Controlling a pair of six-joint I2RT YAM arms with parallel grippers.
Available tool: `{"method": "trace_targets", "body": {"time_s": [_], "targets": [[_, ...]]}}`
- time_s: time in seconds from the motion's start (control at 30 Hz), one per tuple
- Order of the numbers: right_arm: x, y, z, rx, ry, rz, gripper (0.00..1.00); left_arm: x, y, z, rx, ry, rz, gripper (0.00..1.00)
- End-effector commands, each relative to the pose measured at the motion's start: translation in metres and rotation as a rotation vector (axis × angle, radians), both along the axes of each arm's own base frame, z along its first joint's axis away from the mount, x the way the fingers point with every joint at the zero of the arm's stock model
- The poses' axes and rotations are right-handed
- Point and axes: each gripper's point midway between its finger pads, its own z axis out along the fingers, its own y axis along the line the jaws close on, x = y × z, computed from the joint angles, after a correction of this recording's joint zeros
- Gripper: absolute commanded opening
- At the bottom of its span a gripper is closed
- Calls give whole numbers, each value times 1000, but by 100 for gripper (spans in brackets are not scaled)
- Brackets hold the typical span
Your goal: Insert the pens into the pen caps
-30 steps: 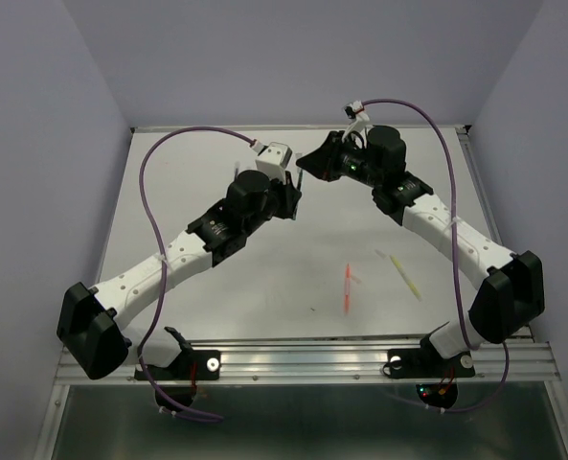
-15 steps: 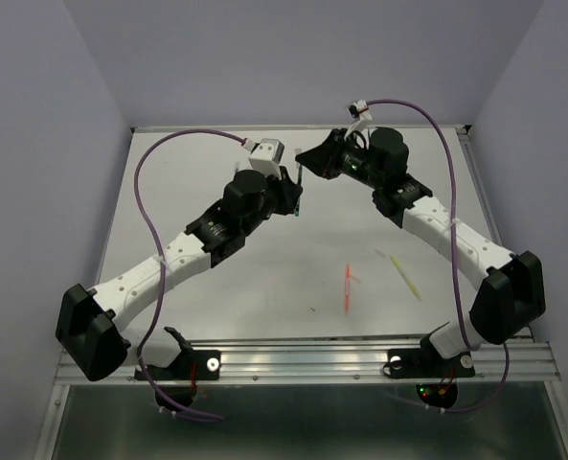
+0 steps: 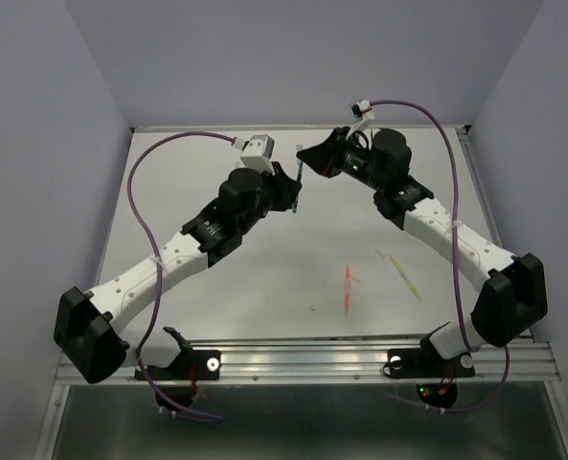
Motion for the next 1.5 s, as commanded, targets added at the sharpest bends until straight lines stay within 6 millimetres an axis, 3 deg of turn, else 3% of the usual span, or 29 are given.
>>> {"method": "trace_targets", "body": {"time_s": [0.0,0.2,0.37,0.77,1.1,1.37,1.47], "targets": [[-12,-3,6,-18,-44,25,2,16,34,85,-194,-158,151,0],[-16,2,8,4,-70,63,9,12,36,93,-239,-173,132,0],[-20,3,12,94,-34,67,8,10,38,100,-268,-197,126,0],[-35,0,34,234,23,84,8,19,30,85,-248,-185,125,0],[-30,4,28,238,76,82,9,25,11,81,-237,-185,60,0],[-26,2,15,156,40,63,8,29,14,88,-261,-200,89,0],[-20,-1,11,101,24,36,18,27,18,94,-267,-216,100,0]]}}
